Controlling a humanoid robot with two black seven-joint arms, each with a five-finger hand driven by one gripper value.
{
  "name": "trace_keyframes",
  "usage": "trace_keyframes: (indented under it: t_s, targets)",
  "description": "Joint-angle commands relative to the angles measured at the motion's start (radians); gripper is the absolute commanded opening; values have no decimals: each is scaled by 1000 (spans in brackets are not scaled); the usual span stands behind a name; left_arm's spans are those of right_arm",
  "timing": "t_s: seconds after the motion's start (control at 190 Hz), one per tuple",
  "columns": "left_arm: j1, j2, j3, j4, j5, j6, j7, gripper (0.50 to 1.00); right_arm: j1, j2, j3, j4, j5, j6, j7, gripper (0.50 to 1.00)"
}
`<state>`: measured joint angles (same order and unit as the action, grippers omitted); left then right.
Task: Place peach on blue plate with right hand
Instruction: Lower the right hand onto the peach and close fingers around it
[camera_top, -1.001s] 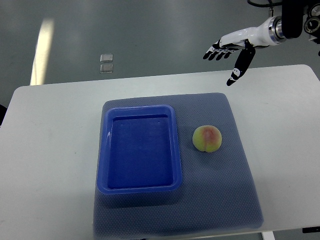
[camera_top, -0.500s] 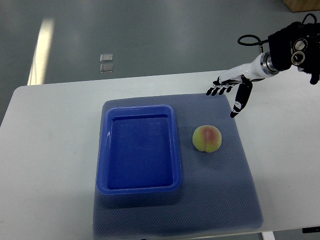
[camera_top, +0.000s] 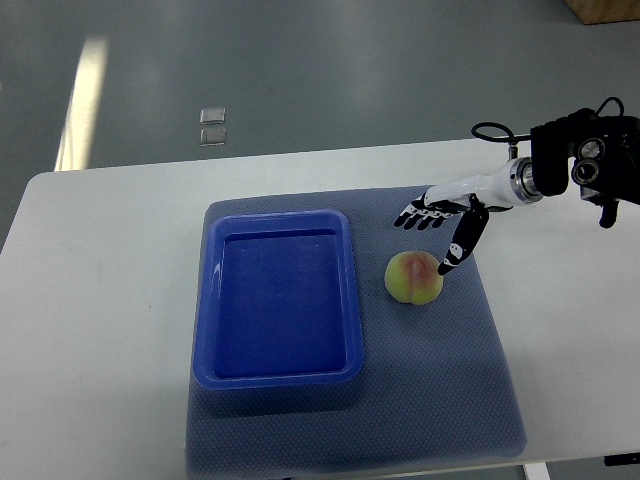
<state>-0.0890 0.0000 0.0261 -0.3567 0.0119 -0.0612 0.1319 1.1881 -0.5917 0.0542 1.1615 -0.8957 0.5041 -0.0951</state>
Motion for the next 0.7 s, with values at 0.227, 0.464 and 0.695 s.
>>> trace_keyframes:
  t_s: [0.227, 0.464, 0.695]
  targets:
    - [0, 0, -2, 5, -1, 0, 0, 1000, -67, 12, 27, 7, -9, -41, 29, 928]
    - [0, 0, -2, 8, -3, 1, 0, 1000, -128, 20, 65, 18, -14, -44, 51, 928]
    - [0, 0, 0, 8, -3, 1, 0, 1000, -173, 23, 70, 15, -22, -113, 80, 921]
